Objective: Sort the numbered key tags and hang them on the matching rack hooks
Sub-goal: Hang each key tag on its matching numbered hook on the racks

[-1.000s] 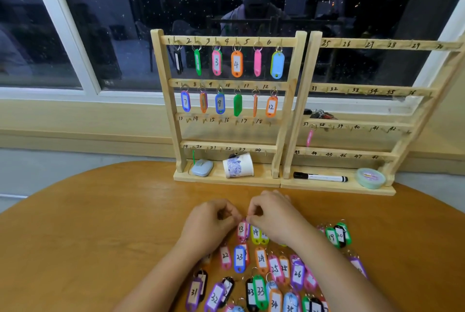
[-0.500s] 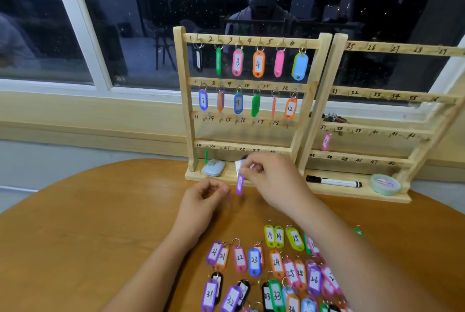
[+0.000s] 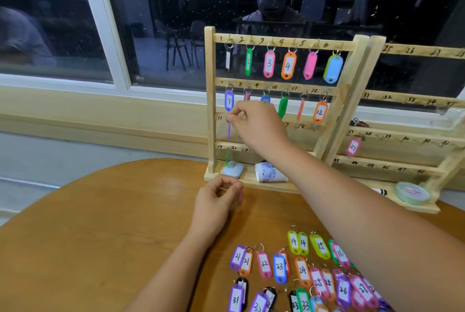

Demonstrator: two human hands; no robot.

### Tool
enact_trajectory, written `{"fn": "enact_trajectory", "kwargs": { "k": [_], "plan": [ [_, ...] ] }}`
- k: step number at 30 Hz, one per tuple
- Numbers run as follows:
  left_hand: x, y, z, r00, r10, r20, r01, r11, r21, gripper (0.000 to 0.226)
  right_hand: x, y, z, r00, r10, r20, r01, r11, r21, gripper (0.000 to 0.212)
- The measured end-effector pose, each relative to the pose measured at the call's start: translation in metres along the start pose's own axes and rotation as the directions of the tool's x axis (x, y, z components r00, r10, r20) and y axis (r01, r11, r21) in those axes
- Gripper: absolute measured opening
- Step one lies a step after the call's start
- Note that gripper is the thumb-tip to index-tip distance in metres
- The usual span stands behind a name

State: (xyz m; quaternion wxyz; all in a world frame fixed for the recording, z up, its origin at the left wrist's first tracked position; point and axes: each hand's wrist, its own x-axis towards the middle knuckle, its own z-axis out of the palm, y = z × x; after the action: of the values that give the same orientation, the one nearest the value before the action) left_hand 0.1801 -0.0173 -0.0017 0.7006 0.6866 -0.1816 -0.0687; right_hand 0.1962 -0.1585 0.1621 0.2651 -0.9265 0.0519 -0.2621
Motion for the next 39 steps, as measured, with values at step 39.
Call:
{"fn": "enact_trajectory", "kwargs": {
  "k": [39],
  "plan": [
    [0.073, 0.106, -0.014, 0.931, 0.240, -0.274, -0.212, 0.969, 0.128, 0.007, -0.156, 0.079, -0.058, 0.967, 0.176, 0.182, -0.203, 0.969, 0.141, 0.019]
  ]
}}
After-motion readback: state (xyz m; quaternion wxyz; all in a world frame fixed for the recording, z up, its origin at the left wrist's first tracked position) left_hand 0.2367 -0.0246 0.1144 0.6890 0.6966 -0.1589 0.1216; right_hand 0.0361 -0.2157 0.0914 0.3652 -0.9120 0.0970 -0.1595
